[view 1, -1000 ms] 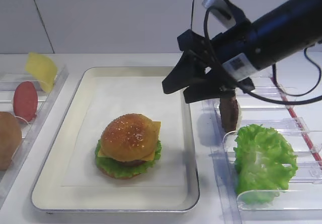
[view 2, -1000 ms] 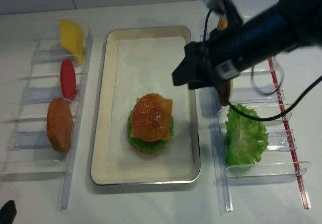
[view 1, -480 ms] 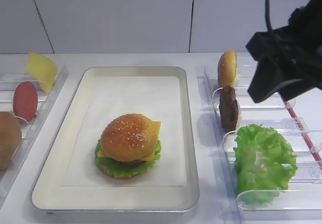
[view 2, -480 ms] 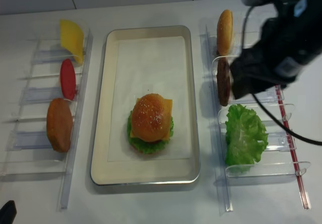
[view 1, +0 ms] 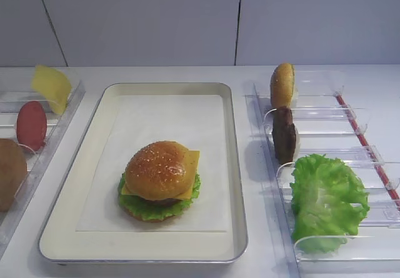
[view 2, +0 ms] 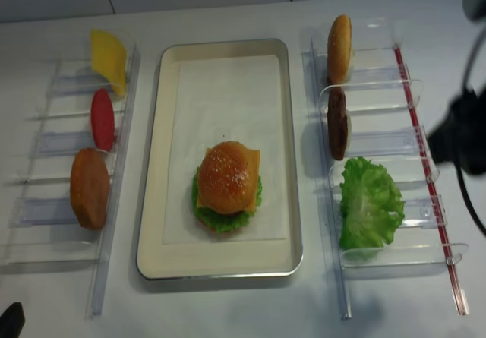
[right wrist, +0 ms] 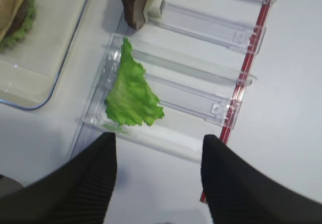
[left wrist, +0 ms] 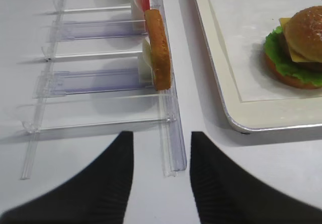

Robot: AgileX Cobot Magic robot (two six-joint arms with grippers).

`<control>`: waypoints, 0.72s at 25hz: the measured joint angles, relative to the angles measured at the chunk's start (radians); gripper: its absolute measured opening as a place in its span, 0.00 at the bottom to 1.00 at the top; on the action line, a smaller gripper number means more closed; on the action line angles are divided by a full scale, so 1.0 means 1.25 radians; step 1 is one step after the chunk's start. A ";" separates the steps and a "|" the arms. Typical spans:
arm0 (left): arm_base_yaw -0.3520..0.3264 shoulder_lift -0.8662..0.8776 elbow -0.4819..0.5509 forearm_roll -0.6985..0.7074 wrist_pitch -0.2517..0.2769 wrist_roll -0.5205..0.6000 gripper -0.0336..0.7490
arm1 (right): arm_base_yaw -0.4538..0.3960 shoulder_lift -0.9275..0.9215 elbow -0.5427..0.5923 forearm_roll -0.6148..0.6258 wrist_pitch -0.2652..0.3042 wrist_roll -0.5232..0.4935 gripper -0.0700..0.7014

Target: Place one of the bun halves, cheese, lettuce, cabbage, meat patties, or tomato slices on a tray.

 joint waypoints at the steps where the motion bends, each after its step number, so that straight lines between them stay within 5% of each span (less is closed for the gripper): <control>1: 0.000 0.000 0.000 0.000 0.000 0.000 0.37 | 0.000 -0.024 0.027 0.000 0.004 0.000 0.63; 10: 0.000 0.000 0.000 0.000 0.000 0.000 0.37 | 0.000 -0.292 0.222 -0.003 0.011 -0.001 0.63; 18: 0.000 0.000 0.000 0.000 0.000 0.000 0.37 | 0.000 -0.496 0.302 -0.047 0.017 -0.003 0.63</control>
